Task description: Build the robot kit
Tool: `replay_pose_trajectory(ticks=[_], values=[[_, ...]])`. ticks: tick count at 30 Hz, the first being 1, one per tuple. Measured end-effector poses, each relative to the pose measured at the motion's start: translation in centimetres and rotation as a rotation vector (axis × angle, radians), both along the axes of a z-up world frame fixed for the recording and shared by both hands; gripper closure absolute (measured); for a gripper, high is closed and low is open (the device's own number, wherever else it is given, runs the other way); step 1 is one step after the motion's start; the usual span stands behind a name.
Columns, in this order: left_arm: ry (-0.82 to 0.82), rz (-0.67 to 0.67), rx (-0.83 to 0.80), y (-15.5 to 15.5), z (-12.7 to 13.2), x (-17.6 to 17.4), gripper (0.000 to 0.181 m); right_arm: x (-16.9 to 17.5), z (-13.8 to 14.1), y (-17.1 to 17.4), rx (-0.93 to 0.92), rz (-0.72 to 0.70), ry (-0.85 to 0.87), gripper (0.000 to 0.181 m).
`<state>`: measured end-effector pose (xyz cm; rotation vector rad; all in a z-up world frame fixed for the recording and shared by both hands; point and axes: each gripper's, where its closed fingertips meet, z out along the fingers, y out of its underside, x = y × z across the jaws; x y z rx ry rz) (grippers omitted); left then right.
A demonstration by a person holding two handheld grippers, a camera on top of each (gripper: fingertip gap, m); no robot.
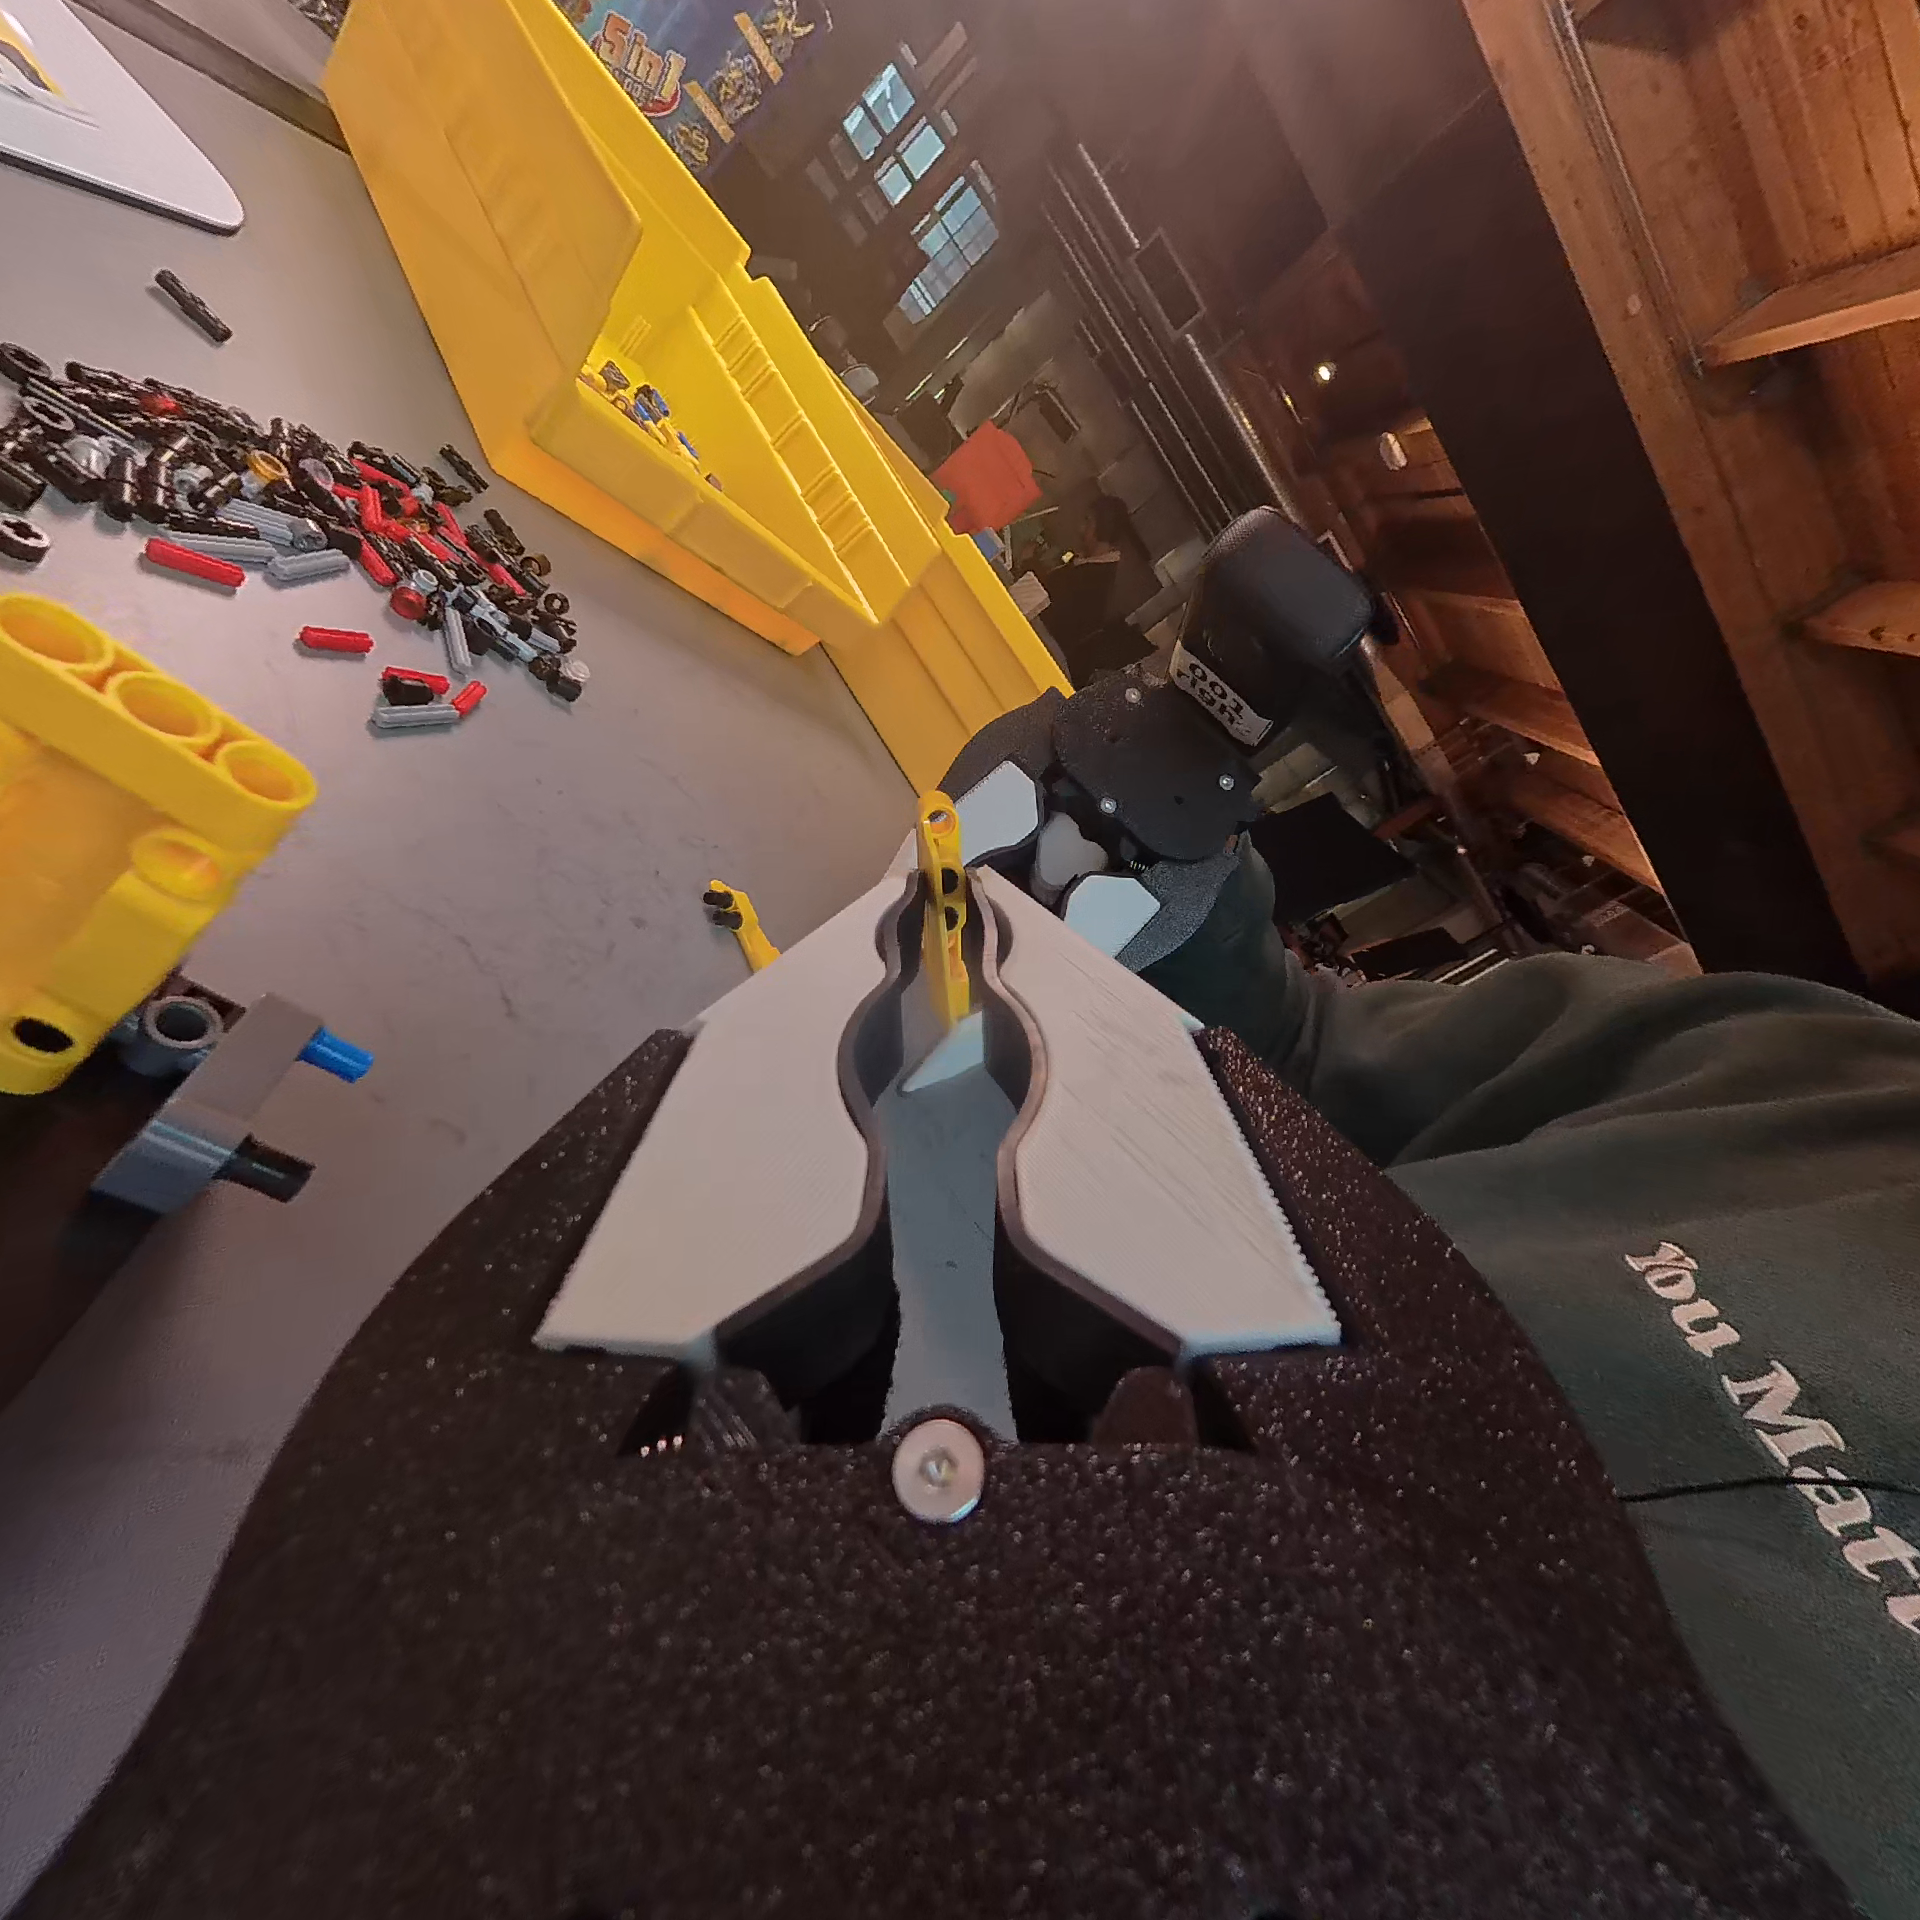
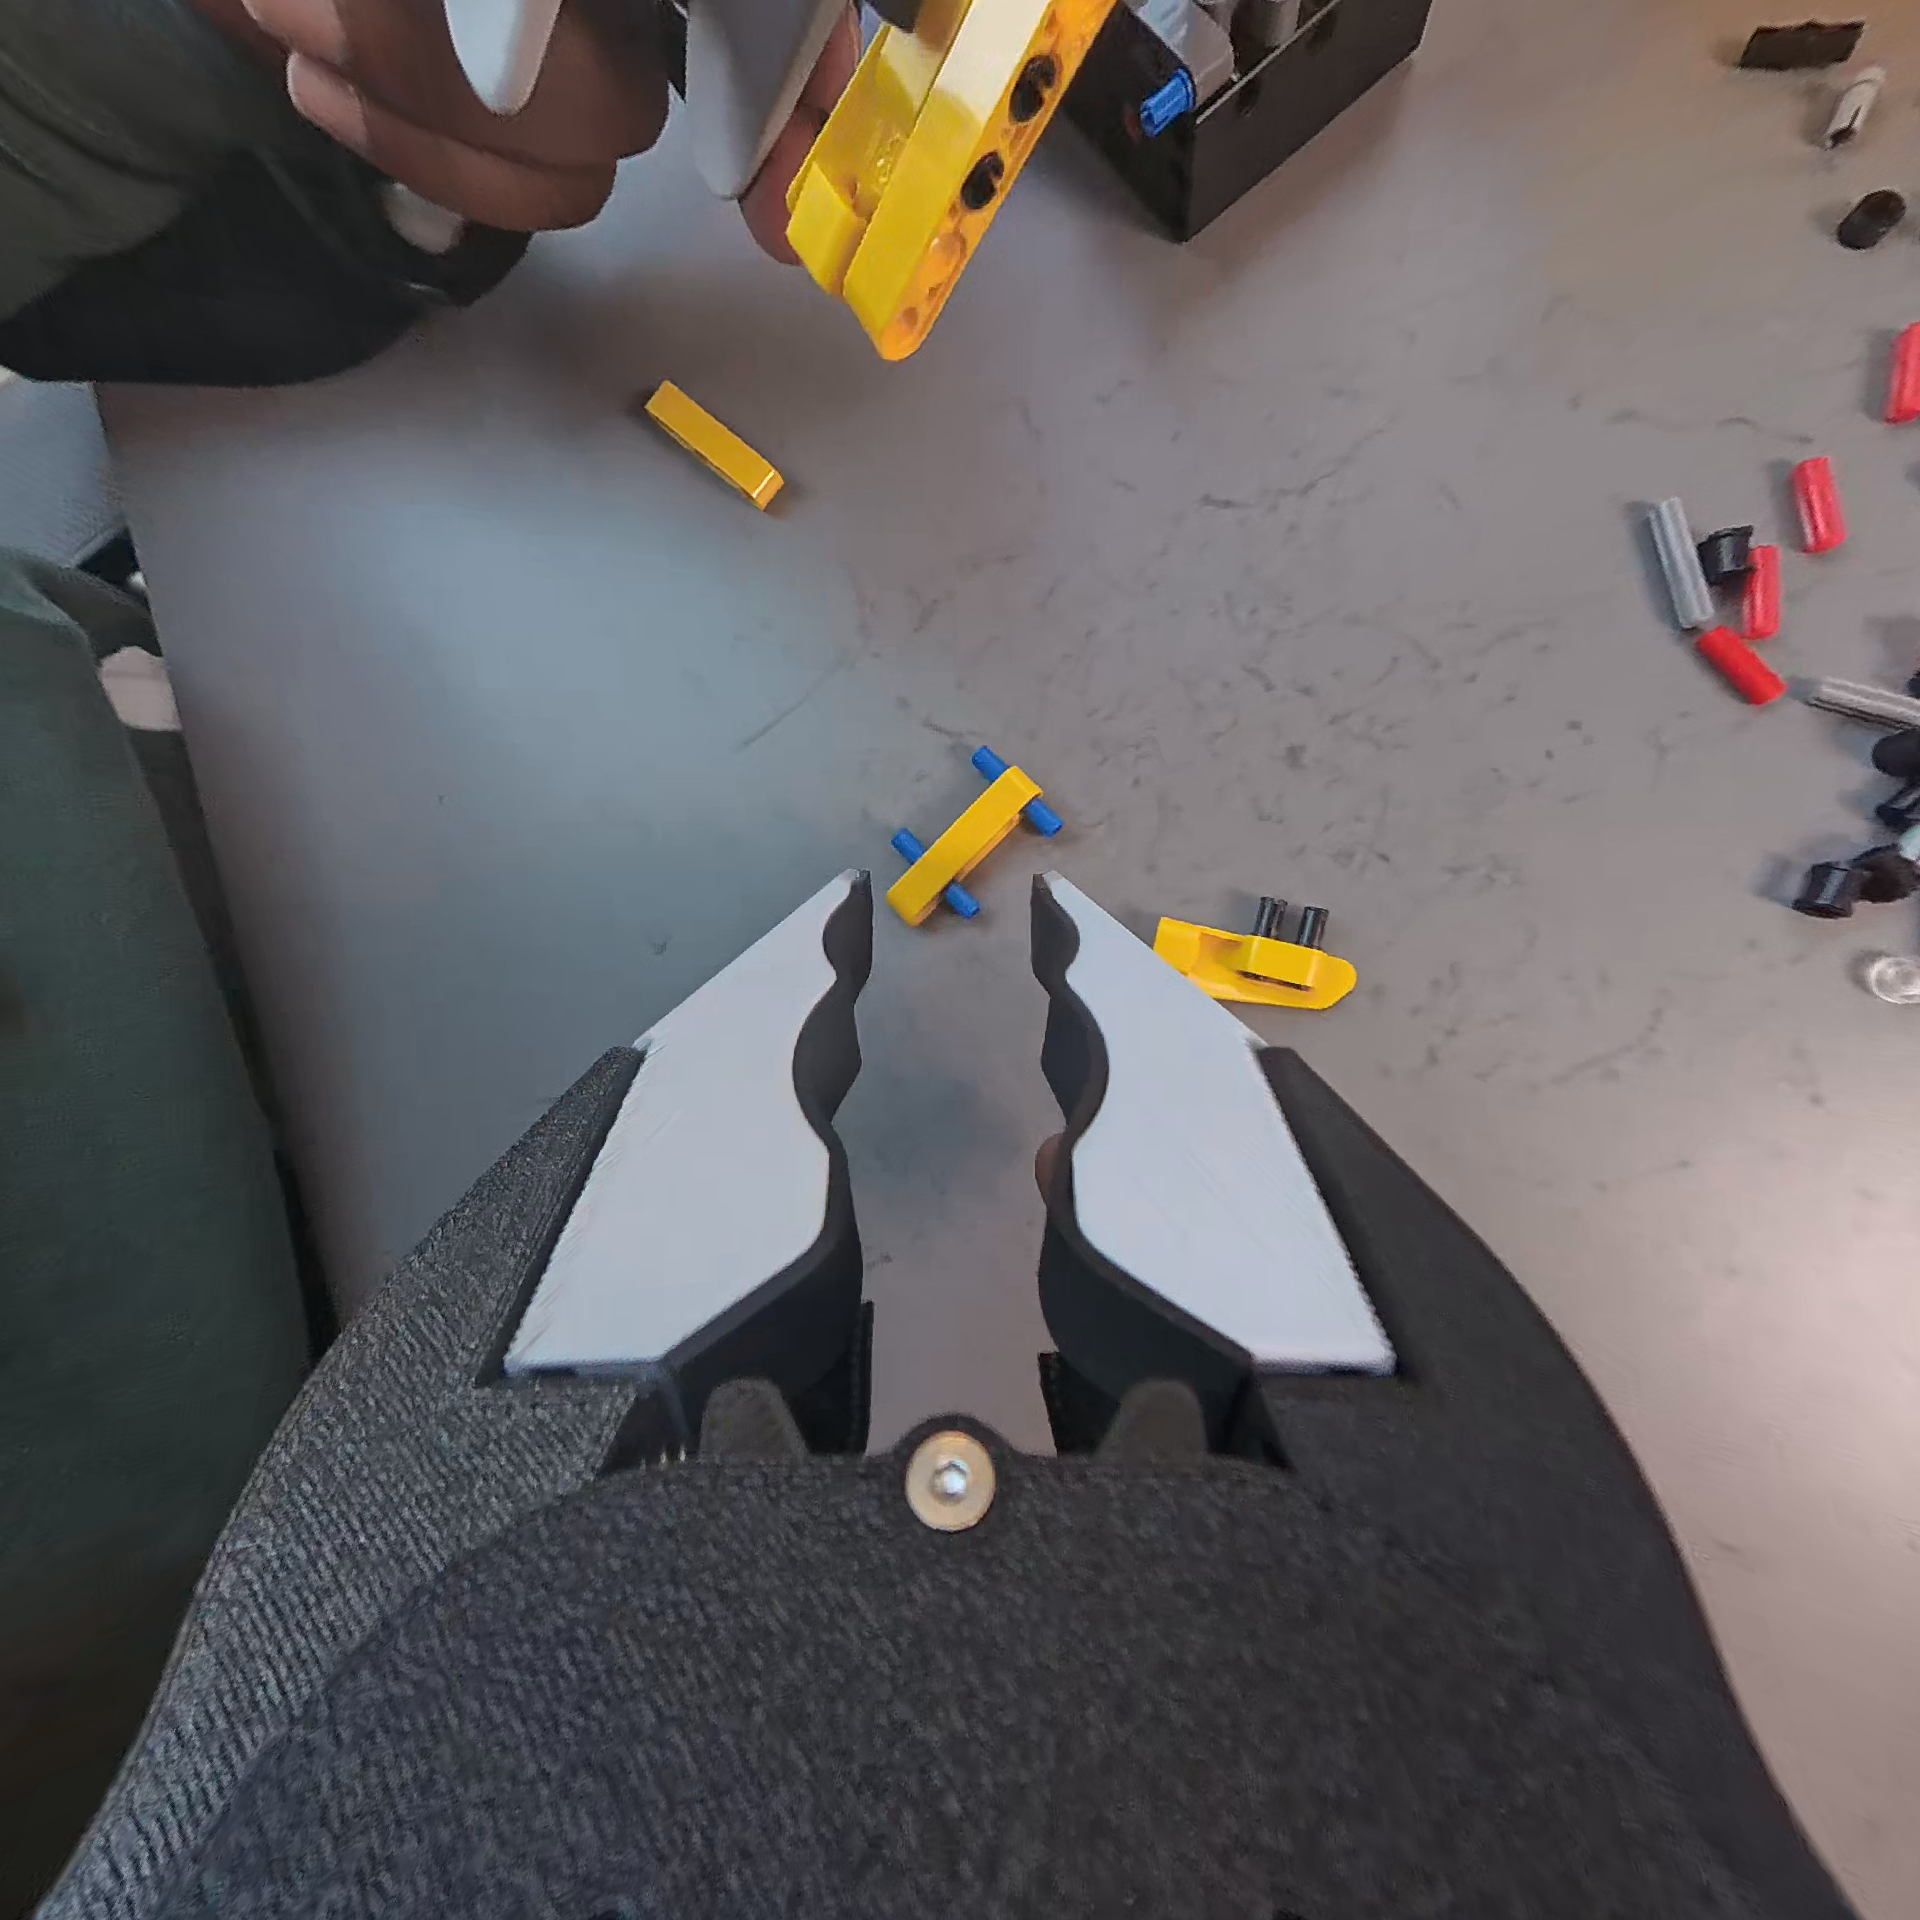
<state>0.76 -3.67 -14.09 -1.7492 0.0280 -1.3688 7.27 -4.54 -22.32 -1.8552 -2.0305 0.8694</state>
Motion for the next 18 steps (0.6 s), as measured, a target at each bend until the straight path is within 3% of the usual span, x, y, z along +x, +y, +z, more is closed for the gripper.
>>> replay_pose_trajectory(ticks=[5,8,12,14,18], values=[[0.017,0.016,0.008,0.1,0.0,-0.2,0.175,-0.9,-1.6,0.0,0.08,-0.051,-0.067,0.158],[0.017,0.015,0.01,0.1,0.1,-0.2,0.175,-1.4,-1.5,-0.5,0.073,-0.038,-0.051,0.17],[0.027,0.01,0.0,0.1,-0.2,-0.1,0.175,-1.1,-1.3,0.2,0.183,0.026,-0.024,0.172],[0.047,0.012,-0.014,0.1,-0.7,-0.1,0.175,-0.6,-0.8,0.7,0.302,0.098,-0.01,0.172],[0.064,0.005,-0.017,0.1,-0.9,0.1,0.175,1.0,-0.1,2.9,0.772,0.323,-0.059,0.172]])
